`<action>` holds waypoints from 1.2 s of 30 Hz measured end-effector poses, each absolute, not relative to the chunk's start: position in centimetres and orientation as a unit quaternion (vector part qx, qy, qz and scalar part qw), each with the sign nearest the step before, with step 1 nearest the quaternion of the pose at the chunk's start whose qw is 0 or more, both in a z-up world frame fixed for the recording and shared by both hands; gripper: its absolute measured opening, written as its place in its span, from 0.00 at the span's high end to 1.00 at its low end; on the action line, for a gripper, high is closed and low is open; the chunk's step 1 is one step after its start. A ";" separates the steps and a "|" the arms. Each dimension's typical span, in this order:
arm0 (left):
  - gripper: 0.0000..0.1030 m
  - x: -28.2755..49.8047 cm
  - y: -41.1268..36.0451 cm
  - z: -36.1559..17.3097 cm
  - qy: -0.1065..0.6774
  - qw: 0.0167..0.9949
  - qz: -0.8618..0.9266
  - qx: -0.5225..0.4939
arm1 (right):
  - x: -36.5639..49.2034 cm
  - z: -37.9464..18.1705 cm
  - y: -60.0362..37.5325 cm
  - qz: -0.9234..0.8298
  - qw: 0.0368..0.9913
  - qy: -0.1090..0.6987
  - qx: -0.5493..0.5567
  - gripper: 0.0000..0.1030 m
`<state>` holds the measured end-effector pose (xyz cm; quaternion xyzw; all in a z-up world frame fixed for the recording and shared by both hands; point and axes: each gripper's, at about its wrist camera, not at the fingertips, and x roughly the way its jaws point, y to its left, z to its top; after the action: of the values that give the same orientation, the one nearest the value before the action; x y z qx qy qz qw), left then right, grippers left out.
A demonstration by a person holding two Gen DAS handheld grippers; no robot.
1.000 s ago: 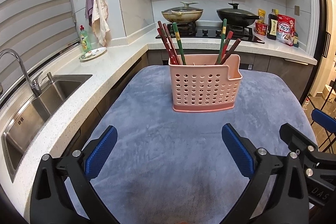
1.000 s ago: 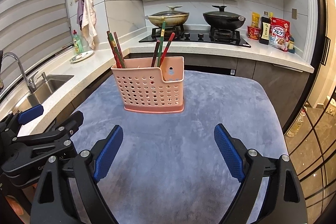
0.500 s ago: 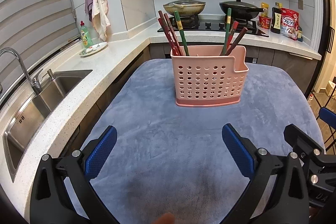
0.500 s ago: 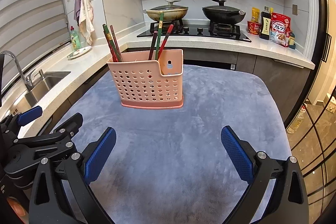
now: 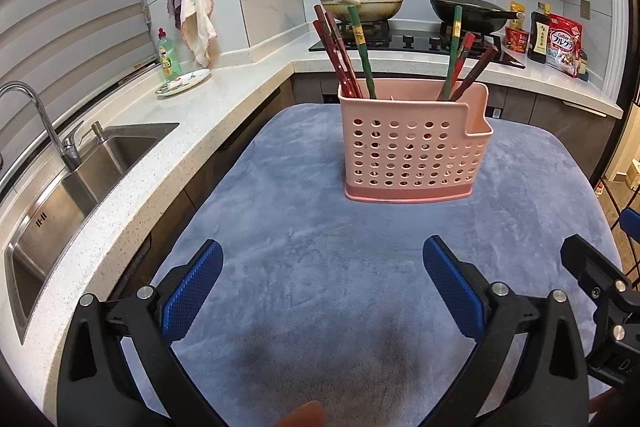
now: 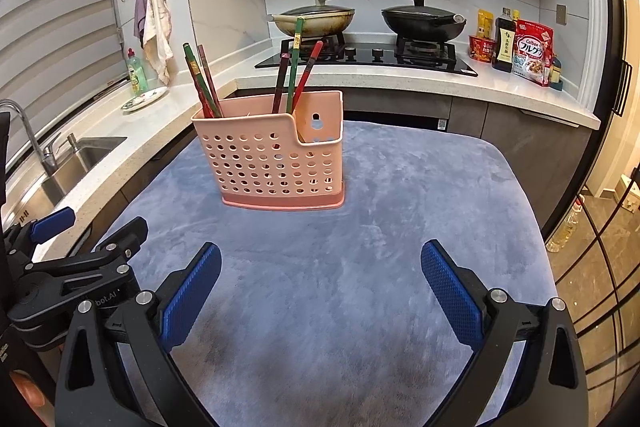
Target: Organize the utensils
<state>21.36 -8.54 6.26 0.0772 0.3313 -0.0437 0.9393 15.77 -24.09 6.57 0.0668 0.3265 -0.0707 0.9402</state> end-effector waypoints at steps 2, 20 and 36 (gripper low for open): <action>0.07 21.6 -8.5 6.1 0.333 0.939 -0.041 0.077 | 15.9 6.5 -24.1 -0.070 0.940 0.327 0.067 0.06; 0.07 22.6 -8.4 5.7 0.340 0.936 -0.038 0.081 | 16.9 6.0 -23.9 -0.069 0.937 0.336 0.063 0.06; 0.07 23.3 -8.5 5.3 0.344 0.934 -0.032 0.085 | 17.3 5.7 -23.8 -0.067 0.936 0.339 0.061 0.06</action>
<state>23.32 -8.55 5.33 0.0851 0.3442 -0.0322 0.9345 17.32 -23.76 5.70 0.0605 0.3394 -0.0674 0.9363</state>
